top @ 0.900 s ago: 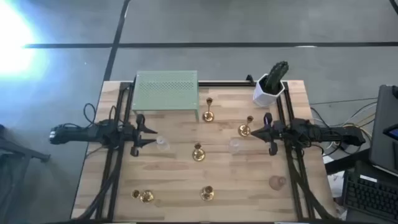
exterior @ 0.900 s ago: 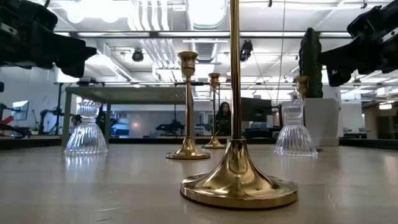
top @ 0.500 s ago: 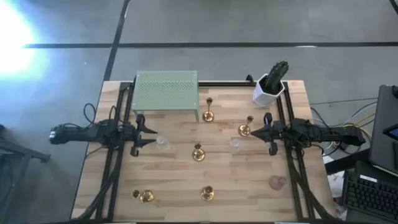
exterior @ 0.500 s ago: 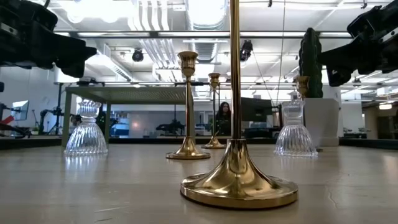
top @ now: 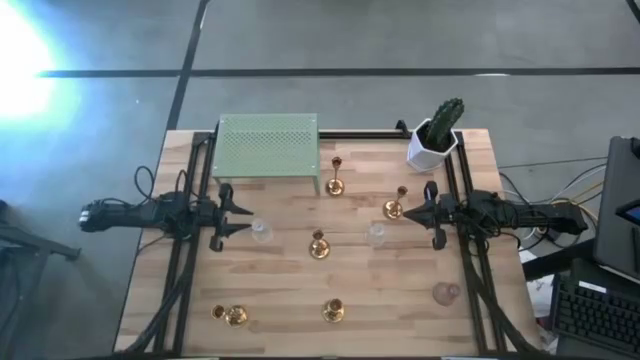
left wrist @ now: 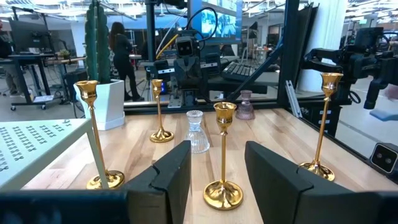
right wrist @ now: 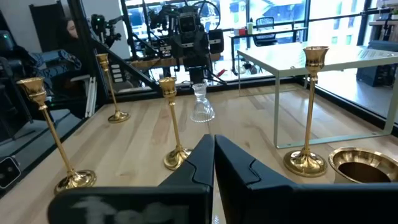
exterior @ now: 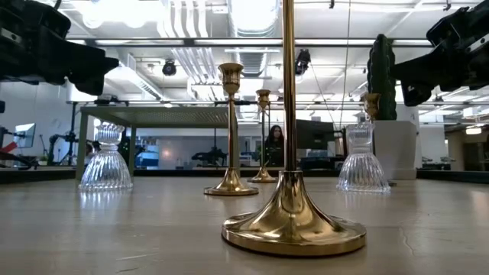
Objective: Pick & Place candle stick holders
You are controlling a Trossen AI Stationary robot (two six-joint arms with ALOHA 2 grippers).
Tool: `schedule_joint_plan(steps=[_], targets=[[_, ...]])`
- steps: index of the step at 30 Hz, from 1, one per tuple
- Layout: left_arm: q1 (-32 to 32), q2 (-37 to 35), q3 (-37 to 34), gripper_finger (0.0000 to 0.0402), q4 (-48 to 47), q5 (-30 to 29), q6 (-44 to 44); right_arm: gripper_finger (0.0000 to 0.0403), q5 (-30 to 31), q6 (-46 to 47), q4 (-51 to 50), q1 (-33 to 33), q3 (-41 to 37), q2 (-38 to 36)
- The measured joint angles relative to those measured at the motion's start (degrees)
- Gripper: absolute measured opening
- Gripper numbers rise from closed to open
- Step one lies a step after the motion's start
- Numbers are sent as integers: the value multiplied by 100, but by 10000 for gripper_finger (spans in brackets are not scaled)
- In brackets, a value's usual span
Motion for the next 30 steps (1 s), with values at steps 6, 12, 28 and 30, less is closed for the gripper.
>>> schedule_joint_plan(steps=[6,12,28,30], targets=[[1,0,2,156,0,1,0,8,1,0,0,0,0,-1],[0,0,2,156,0,0,0,8,1,173,170,0,0,1],[0,0,2,156,0,0,0,8,-576,346,2719,5,9,1],[0,0,2,156,0,0,0,8,-594,348,2702,3,9,8]])
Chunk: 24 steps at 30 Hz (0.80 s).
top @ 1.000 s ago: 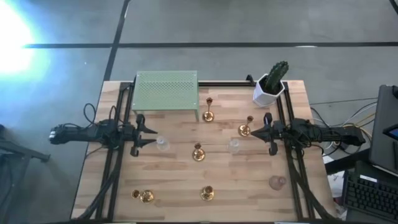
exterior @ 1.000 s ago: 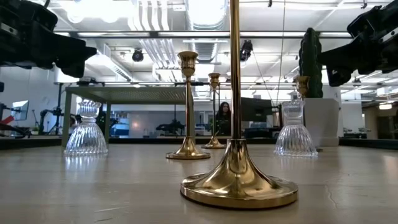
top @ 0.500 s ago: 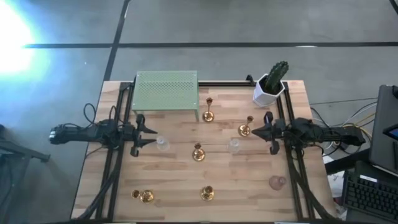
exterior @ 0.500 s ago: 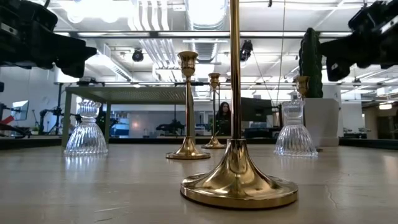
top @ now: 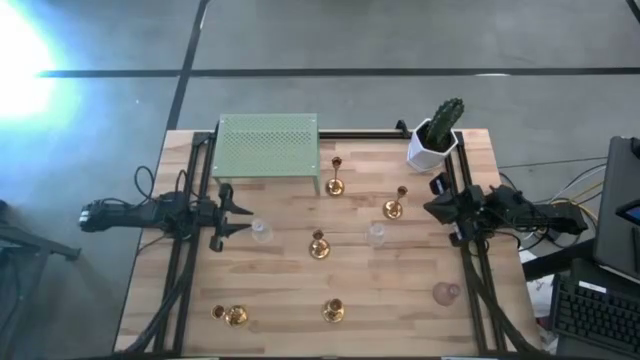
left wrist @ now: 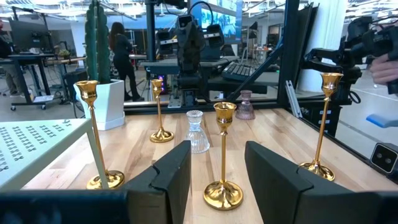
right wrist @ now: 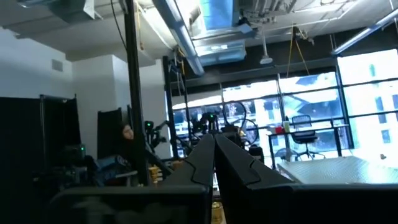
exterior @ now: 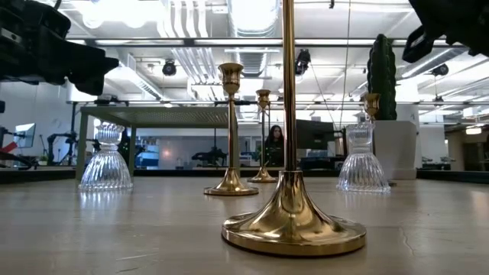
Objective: Pick & Place candle stick holders
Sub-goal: Put the candle holder on the shelf
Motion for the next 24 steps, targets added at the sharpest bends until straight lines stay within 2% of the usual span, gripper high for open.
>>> schedule_joint_plan(steps=[6,14,24], targets=[[0,0,0,156,0,2,0,8,-13,-221,23,2,0,-1],[0,0,0,156,0,2,0,8,-357,-435,-37,13,-4,-1],[0,0,0,156,0,0,0,8,-366,-752,99,13,-10,23]])
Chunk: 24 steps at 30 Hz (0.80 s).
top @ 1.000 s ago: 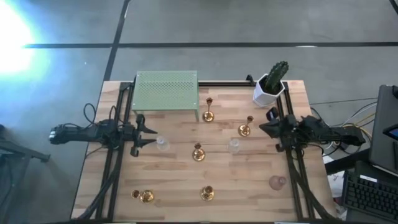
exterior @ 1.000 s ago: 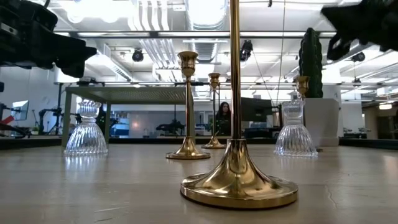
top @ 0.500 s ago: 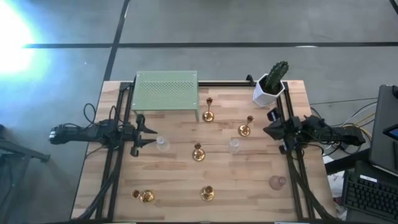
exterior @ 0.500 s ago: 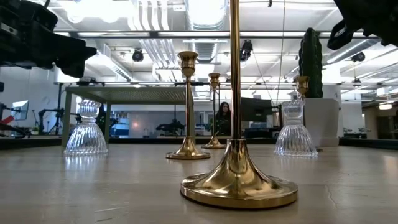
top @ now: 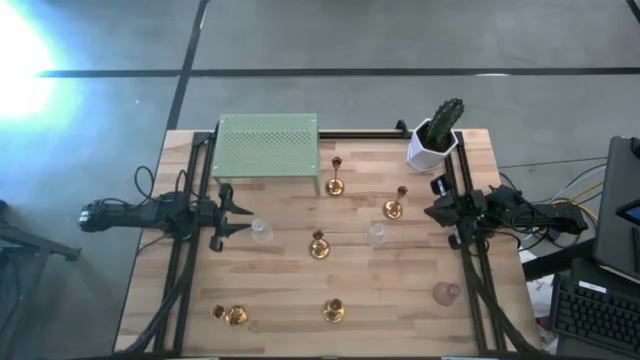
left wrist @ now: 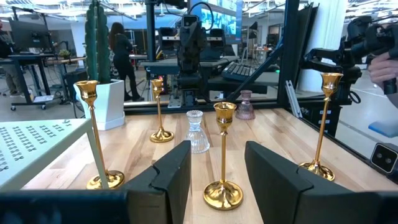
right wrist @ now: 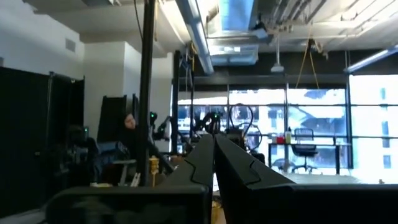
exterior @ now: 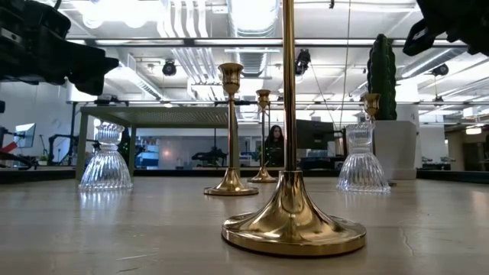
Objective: Pick & Place candle stick holders
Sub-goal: Put the candle holder on the shelf
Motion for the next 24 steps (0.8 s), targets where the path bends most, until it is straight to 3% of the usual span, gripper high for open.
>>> schedule_joint_plan(steps=[9,15,18,24], targets=[[0,0,0,156,0,2,0,8,7,-303,-103,-4,410,63],[0,0,0,156,-2,2,-1,8,62,-823,-2034,-4,1500,389],[0,0,0,156,-2,2,0,8,592,-945,-2822,-4,1936,772],[1,0,0,156,-8,2,0,8,1421,-866,-3330,-9,2482,1766]])
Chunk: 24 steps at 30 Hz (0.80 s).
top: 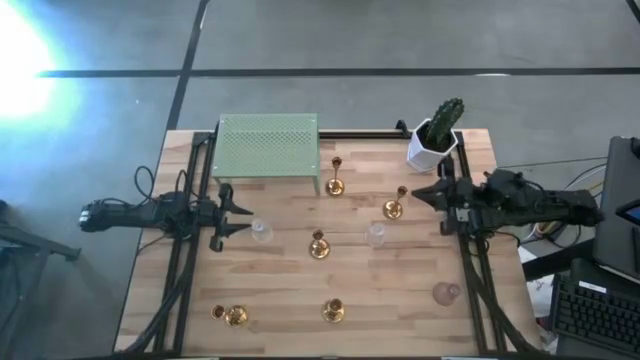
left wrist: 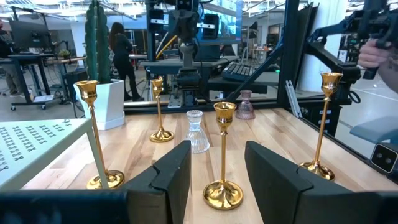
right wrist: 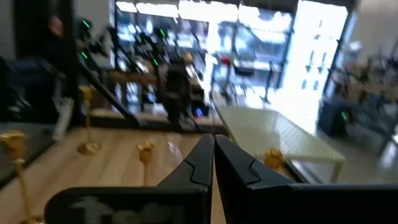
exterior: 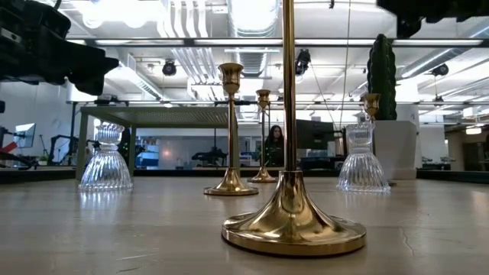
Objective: Pick & Place candle stick holders
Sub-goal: Put the candle holder on the shelf
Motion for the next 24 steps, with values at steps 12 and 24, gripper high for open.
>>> schedule_joint_plan(steps=[12,24], targets=[[1,0,0,156,-5,0,0,8,-510,146,-456,-659,582,1390],[0,0,0,156,-7,-1,-1,8,-2264,447,253,-2202,1125,3084]])
